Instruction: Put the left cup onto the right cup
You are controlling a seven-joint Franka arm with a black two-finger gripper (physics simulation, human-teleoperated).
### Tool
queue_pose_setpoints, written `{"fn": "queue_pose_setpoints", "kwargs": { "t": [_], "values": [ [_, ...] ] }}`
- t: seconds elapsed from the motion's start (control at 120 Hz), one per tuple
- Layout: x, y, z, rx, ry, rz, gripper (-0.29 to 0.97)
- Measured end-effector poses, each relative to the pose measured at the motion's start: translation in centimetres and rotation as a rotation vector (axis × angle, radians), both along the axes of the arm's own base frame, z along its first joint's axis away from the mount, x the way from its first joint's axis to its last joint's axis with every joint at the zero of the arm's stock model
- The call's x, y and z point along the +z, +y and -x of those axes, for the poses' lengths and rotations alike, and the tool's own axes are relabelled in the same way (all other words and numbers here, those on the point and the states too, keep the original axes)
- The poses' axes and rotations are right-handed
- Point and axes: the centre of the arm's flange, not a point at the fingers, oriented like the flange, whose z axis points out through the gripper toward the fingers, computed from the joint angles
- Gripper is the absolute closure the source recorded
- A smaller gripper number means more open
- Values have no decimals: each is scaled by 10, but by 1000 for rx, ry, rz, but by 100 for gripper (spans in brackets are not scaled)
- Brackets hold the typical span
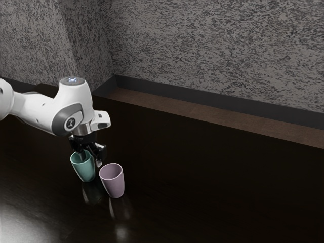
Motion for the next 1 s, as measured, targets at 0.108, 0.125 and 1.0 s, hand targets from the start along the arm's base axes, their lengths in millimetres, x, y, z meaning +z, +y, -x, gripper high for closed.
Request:
{"fn": "queue_pose_setpoints", "kwargs": {
  "t": [0.108, 0.125, 1.0],
  "values": [
    [-5, -1, -1, -5, -1, 1, 25],
    [-6, -1, -2, -6, -2, 2, 26],
    [9, 13, -1, 19, -43, -3, 77]
  ]
}}
